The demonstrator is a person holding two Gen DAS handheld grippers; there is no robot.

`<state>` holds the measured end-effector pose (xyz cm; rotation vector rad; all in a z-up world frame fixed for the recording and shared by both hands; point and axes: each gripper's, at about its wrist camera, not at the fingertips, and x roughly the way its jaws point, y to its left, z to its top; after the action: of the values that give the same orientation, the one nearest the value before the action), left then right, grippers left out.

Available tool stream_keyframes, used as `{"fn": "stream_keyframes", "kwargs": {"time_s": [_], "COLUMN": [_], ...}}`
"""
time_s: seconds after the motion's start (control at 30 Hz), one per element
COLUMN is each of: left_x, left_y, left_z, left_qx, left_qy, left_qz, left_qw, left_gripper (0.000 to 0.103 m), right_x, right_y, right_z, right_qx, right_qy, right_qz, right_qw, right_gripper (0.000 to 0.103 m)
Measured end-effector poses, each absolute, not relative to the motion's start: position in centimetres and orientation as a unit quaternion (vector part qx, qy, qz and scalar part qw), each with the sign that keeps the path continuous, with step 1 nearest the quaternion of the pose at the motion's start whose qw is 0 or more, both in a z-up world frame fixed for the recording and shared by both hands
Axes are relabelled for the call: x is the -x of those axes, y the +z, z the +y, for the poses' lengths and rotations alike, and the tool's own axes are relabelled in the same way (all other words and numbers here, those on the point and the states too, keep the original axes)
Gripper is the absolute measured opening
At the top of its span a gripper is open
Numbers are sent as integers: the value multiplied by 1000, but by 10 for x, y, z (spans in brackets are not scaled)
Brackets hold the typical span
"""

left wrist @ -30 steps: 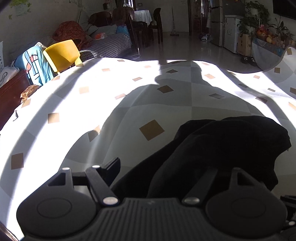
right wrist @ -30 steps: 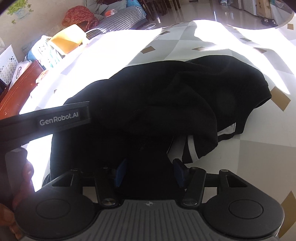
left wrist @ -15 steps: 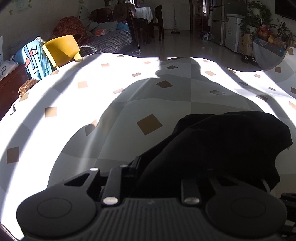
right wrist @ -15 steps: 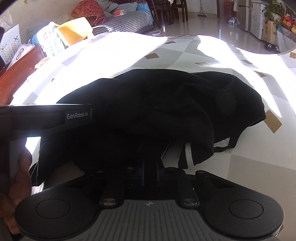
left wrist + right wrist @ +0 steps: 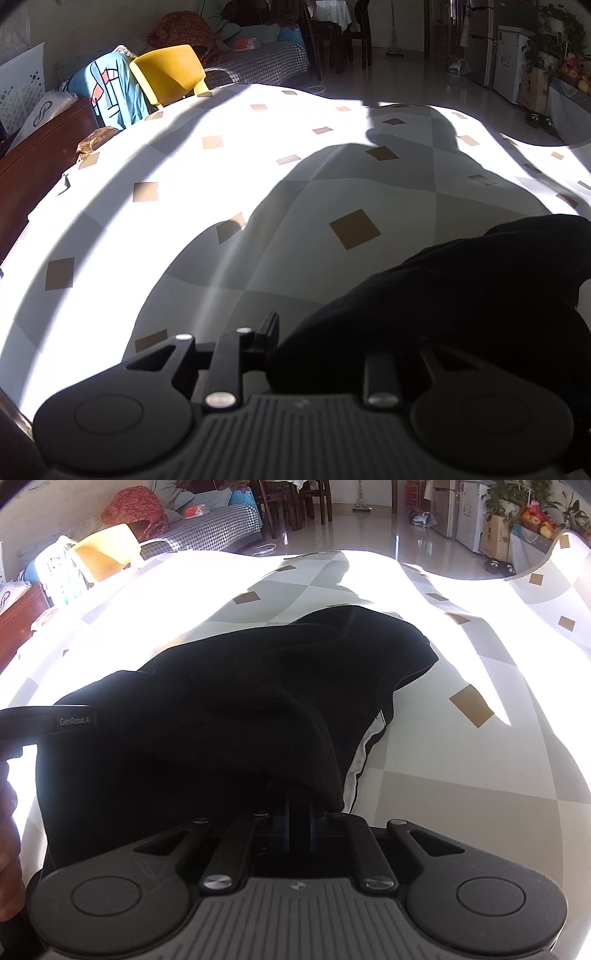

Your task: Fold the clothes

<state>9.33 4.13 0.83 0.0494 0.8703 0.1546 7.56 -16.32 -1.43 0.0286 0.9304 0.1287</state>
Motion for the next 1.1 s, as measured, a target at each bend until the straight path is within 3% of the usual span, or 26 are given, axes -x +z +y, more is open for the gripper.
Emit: {"fn": "stream_keyframes", "kwargs": {"time_s": [0.33, 0.37, 0.43, 0.5, 0.63, 1.1], "left_x": [-88, -87, -84, -80, -74, -58], "left_y": [5, 7, 12, 18, 28, 29], "left_z": [44, 42, 39, 32, 11, -24], "left_qx": [-21, -21, -22, -33, -69, -156], "left_qy": [70, 66, 57, 45, 11, -30], "left_qz": [430, 426, 412, 393, 356, 297], "left_qw": [900, 902, 909, 918, 932, 942], "left_gripper": [28, 31, 48, 57, 72, 72], "right_x": [-70, -70, -71, -72, -74, -87], "right_y": [-13, -12, -9, -5, -3, -2], "right_z": [-172, -174, -179, -183, -183, -190], "right_qx": [-37, -45, -67, -90, -101, -127], "right_qy": [49, 48, 49, 55, 58, 31], "right_qz": [450, 449, 443, 432, 429, 413], "right_qw": [891, 891, 893, 896, 896, 901], "right_gripper": [11, 13, 24, 35, 40, 42]}}
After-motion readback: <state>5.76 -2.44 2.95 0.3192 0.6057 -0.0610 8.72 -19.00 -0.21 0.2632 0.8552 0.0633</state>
